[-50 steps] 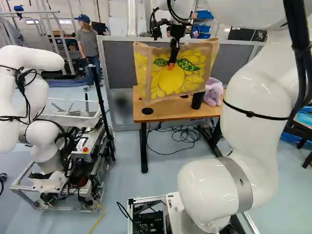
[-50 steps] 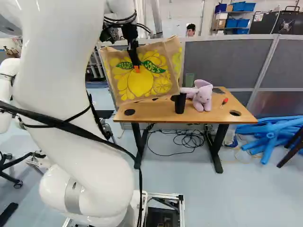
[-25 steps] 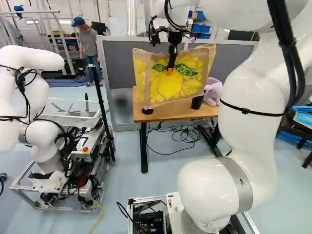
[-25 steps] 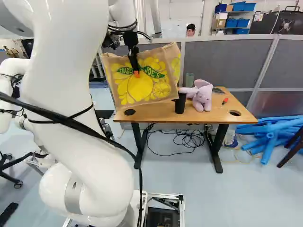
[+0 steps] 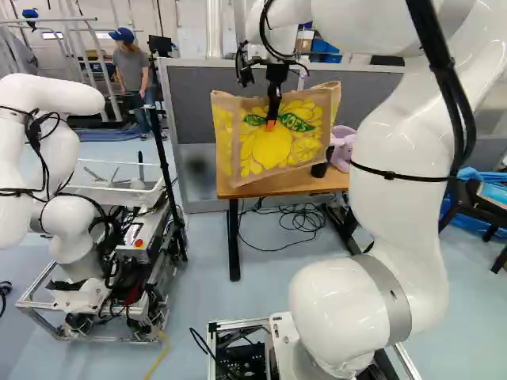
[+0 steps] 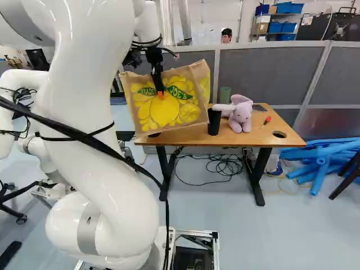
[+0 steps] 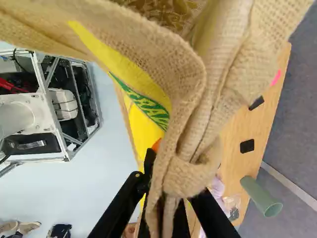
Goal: Pick up the bag on the ground and place it on the table
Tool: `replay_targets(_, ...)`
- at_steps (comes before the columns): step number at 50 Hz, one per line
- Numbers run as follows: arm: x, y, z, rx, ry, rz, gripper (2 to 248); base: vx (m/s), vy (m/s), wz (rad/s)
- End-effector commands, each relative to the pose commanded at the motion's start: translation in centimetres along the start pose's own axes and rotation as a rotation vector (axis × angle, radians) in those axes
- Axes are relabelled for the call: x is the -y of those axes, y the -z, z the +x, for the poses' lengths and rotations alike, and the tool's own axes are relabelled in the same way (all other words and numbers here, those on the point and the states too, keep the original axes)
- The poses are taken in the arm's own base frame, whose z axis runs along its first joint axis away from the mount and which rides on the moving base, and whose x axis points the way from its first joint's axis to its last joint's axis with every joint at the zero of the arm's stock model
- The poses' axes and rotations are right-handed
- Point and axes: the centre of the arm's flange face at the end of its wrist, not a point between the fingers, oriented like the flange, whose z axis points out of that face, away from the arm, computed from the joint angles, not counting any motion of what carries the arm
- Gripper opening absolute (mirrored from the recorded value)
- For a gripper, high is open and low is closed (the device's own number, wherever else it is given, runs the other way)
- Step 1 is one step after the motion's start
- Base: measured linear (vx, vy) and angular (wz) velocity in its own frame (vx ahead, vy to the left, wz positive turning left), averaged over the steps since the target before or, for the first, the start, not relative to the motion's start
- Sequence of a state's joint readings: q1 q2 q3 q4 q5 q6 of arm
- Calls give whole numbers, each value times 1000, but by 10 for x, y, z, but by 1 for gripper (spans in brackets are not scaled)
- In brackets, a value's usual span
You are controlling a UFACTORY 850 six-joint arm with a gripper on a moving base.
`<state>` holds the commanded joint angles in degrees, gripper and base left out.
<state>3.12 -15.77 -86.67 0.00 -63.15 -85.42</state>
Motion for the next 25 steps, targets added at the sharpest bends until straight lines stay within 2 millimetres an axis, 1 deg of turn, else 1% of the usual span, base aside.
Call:
replay_targets(14, -6, -22, 10, 1, 16, 38, 22, 0, 0, 0)
replay_targets(25, -10, -40, 13, 3, 21, 67, 22, 0, 0, 0)
